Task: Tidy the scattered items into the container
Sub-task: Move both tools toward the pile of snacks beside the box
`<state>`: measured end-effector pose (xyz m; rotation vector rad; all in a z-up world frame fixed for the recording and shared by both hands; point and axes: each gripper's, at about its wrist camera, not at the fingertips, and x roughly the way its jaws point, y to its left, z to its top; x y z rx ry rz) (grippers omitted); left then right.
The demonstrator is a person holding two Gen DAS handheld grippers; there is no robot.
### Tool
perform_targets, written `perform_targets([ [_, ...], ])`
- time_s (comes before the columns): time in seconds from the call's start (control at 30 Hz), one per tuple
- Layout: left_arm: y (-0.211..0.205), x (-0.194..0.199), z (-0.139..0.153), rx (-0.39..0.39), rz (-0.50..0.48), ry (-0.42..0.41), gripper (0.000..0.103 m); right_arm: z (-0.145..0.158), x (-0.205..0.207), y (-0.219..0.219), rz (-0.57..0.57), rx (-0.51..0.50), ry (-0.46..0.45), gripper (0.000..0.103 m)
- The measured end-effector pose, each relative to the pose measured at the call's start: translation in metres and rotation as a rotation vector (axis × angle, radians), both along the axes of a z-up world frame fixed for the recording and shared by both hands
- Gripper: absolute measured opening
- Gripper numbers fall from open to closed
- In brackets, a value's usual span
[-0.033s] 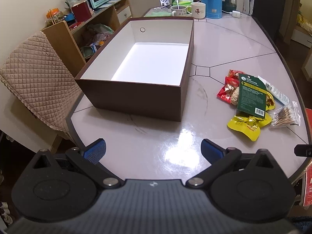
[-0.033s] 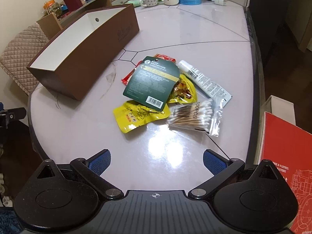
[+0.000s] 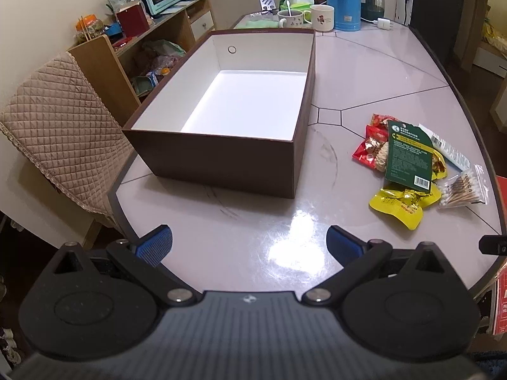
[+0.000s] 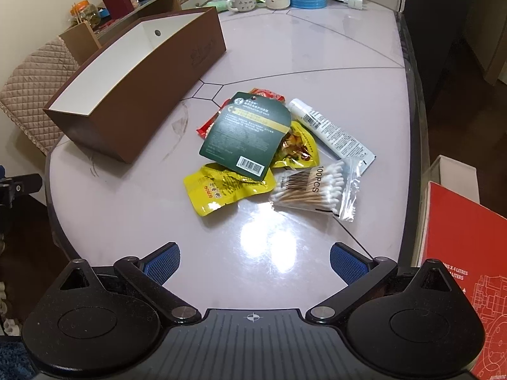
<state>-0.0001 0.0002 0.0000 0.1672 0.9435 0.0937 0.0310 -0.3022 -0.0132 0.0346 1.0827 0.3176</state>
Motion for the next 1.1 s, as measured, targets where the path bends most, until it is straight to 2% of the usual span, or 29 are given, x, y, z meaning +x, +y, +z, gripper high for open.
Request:
perform_targets([
  [0.33, -0.002, -0.007, 0.002, -0.009, 0.019, -0.019, 0.102, 0.003, -0.005, 0.006, 0.019, -0.016, 0.006, 0.103],
  [1.1, 0.000, -0.007, 0.003, -0.028, 0.029, 0.000, 0.102, 0.003, -0.004, 0.013, 0.053, -0.023, 0.012, 0.103],
])
